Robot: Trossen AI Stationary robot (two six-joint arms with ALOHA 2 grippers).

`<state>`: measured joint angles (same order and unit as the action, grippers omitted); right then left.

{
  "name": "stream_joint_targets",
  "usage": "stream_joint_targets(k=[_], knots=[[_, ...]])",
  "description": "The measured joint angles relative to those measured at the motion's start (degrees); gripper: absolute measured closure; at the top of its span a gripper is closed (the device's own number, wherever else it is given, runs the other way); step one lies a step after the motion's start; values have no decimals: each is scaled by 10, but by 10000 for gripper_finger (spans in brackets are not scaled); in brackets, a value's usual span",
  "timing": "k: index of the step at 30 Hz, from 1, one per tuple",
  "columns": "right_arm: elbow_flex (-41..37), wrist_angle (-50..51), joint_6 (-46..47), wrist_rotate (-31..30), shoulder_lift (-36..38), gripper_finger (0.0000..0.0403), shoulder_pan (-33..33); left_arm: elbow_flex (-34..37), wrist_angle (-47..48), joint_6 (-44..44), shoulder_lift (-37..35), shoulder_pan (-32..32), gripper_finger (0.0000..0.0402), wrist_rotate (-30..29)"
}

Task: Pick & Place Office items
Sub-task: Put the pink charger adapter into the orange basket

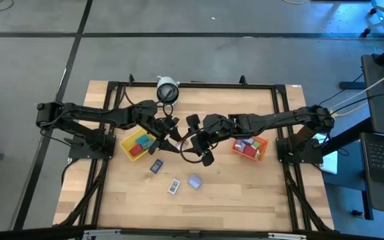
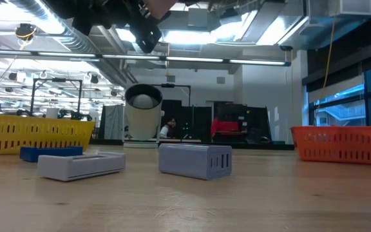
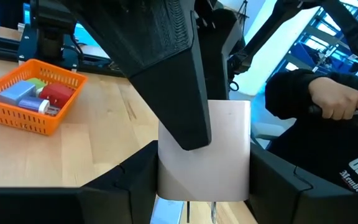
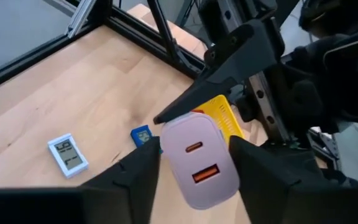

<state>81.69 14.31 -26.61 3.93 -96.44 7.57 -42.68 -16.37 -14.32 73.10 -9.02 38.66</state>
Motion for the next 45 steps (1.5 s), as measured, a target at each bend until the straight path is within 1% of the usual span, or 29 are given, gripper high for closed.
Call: stream_joint_targets(k=[5,6,9,13,16,19,22,27,33,36,40,45], knots=[[0,-1,-29,2,0,267,0,0,0,-12,0,0,205,13],[0,-2,-35,2,0,270,0,0,-1,-17,0,0,205,19],[0,-3,-39,2,0,270,0,0,-4,-21,0,0,205,31],[0,-4,-36,3,0,270,1,0,-5,-21,0,4,204,32],[0,-4,-32,2,0,272,3,0,-6,-23,0,3,195,48],[0,-4,-23,2,0,281,4,0,-13,-24,0,4,183,52],[1,-1,-12,2,1,281,4,0,-19,-27,0,3,176,57],[1,3,-8,4,1,281,4,0,-25,-25,0,4,172,54],[-1,13,-6,23,1,281,5,0,-39,-24,0,1,171,35],[-2,14,-6,23,2,281,5,0,-52,-23,-1,-2,171,27],[0,30,-6,-4,3,281,5,0,-61,-24,-4,-14,171,19],[-2,76,-3,-38,12,282,5,-1,-67,-23,-23,-43,171,15]])
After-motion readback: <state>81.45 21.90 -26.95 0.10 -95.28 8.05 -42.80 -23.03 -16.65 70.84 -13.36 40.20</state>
